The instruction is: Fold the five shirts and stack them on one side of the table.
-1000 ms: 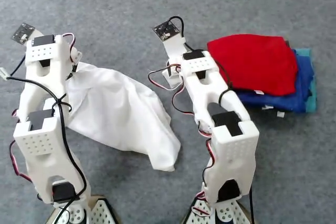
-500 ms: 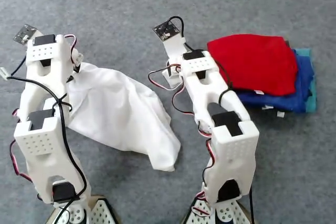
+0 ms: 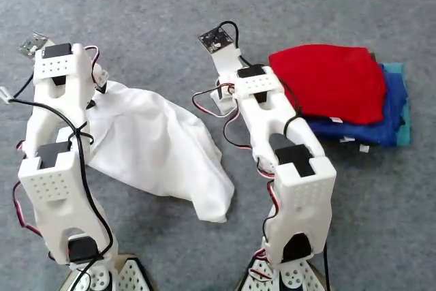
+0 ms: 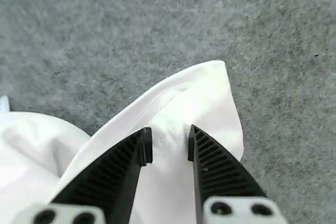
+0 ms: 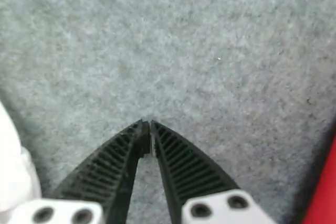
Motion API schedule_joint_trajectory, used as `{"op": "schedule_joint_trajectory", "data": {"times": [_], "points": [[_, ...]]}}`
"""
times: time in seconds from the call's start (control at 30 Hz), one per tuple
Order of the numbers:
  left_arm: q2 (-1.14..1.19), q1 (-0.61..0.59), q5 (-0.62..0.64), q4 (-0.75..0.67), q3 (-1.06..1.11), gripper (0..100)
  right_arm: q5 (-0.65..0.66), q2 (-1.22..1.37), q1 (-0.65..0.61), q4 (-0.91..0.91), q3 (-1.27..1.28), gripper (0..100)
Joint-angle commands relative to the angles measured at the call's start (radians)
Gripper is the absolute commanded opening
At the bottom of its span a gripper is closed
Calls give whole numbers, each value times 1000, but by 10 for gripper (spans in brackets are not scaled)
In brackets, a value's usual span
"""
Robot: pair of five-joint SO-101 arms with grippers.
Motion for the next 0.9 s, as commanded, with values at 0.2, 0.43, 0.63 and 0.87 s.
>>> {"op": "schedule_joint_trajectory", "data": {"times": [0.2, 0.43, 0.63, 0.87], "points": [[86, -1, -46, 5, -61, 135, 0, -2, 11, -12, -47, 18], [129, -1, -49, 6, -96, 58, 0, -2, 11, -12, -47, 18], [135, -1, -52, 2, -105, 26, 0, -4, 11, -12, -47, 18], [130, -8, -143, 80, -278, 29, 0, -7, 11, -12, -47, 18]]}}
